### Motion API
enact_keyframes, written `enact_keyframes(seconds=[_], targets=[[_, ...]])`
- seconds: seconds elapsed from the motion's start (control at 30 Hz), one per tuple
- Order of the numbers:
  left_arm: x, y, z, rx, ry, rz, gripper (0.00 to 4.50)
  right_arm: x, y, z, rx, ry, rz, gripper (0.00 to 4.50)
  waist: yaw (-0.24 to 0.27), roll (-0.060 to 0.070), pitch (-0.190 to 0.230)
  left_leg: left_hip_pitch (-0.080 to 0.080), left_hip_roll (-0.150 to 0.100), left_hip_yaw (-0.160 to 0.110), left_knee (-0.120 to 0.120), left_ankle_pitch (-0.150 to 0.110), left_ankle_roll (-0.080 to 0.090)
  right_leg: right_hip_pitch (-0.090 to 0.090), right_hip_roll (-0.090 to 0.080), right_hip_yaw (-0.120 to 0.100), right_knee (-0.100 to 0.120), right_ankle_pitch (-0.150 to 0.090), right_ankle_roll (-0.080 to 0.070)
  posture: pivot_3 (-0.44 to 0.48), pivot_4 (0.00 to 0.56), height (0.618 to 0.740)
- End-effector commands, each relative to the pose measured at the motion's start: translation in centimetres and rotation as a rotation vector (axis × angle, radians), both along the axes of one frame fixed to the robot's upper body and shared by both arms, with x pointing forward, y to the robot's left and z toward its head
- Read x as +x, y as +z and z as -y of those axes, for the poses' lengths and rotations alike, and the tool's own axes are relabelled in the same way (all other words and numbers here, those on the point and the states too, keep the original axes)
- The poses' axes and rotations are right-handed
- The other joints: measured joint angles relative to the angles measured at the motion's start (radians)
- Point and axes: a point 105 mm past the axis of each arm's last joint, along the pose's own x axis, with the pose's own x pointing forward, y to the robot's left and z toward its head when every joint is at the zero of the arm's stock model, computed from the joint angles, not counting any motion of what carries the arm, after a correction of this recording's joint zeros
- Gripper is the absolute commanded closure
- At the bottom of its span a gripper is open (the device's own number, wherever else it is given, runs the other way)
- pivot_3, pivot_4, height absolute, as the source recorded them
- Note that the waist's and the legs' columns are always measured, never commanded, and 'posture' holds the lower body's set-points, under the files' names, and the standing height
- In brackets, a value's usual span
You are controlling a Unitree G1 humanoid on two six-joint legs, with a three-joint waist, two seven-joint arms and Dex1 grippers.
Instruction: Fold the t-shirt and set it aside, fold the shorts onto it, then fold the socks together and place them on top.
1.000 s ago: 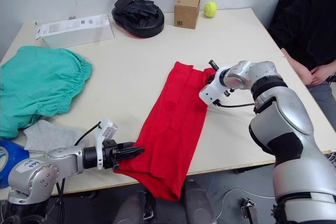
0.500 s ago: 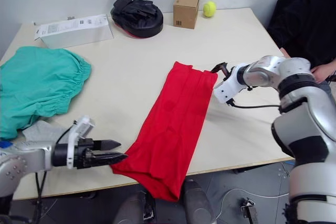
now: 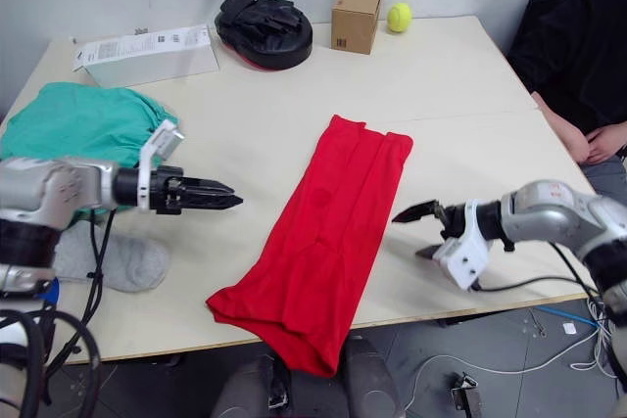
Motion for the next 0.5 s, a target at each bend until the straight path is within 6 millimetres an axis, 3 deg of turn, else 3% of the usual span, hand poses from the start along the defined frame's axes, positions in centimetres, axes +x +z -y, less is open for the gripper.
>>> enact_keyframes(seconds=[0.03, 0.27, 0.5], targets=[[1.7, 0.7, 1.0, 0.001, -0.021, 0.035, 0.00, -1.1, 1.0, -1.3, 0.081, 0.019, 0.020, 0.05, 0.005, -0.001, 0.000, 0.000, 0.000, 0.000, 0.000, 0.000, 0.000, 0.000, 0.000, 0.001, 0.001, 0.000, 0.000, 0.000, 0.150, 0.740], [4.7, 0.7, 3.8, -0.004, -0.007, 0.051, 0.00, -2.3, -0.5, -3.6, 0.194, 0.043, 0.011, 0.05, 0.008, -0.003, 0.002, -0.001, 0.000, 0.001, 0.003, -0.001, 0.001, -0.001, 0.000, 0.001, 0.000, 0.000, 0.001, 0.000, 0.150, 0.740], [6.2, 0.0, 6.4, 0.005, 0.022, 0.074, 0.00, -2.6, -1.7, -4.7, 0.194, 0.070, 0.032, 0.05, 0.006, -0.008, 0.003, -0.001, 0.000, 0.002, 0.003, -0.001, 0.001, -0.001, 0.001, 0.000, 0.000, 0.000, 0.001, 0.000, 0.150, 0.740]])
